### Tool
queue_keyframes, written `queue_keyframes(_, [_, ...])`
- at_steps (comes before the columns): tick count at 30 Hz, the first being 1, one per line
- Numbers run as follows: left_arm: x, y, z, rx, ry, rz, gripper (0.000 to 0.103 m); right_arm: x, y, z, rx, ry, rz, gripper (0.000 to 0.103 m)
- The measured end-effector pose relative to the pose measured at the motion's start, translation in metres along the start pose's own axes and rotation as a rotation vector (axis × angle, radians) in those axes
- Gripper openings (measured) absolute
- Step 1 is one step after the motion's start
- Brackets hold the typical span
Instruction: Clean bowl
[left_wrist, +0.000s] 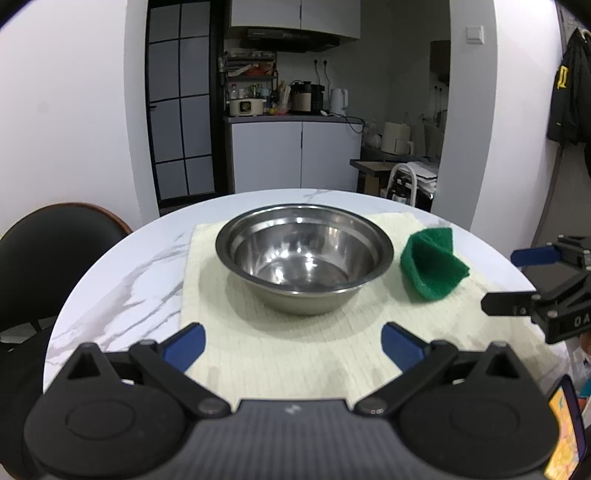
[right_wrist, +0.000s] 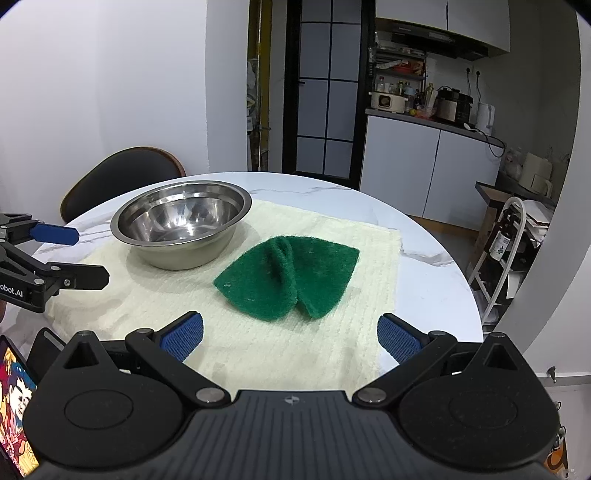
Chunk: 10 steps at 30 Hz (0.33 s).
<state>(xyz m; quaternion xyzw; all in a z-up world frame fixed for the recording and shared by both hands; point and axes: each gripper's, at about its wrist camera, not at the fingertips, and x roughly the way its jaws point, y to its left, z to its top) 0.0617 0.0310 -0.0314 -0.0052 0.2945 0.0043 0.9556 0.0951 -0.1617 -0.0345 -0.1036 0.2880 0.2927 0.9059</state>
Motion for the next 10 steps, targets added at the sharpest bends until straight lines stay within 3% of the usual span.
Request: queue_keyframes(10, [-0.0048,-0.0002,-0.0011,0.009,-0.019,-0.013,0.103,0.0009,0.003,-0.0001,-0.01,0.003,-0.001,0.103])
